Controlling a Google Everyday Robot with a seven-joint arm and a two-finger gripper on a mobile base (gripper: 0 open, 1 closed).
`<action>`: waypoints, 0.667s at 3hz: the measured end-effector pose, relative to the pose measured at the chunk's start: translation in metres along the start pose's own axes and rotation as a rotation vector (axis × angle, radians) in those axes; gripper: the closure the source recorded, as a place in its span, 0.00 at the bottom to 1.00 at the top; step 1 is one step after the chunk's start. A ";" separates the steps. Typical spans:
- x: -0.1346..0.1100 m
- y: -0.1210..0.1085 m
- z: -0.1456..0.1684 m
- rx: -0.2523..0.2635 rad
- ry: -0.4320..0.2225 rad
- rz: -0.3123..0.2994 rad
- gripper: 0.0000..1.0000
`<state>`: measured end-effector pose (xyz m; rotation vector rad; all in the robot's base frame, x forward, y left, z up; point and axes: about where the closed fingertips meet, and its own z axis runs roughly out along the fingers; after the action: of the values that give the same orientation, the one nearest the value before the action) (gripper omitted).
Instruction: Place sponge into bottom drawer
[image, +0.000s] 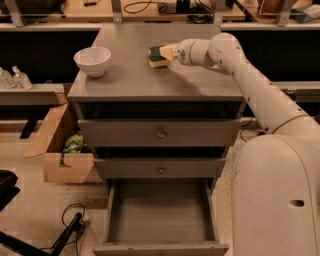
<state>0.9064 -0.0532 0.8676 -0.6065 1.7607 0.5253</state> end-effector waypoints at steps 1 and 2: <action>0.002 0.004 0.004 -0.008 0.001 0.001 0.62; 0.003 0.006 0.007 -0.012 0.003 0.002 0.40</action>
Offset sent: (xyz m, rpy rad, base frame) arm -0.0002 0.0054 -0.0024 0.0016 0.0024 0.0072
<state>0.9065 -0.0446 0.8633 -0.6142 1.7622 0.5362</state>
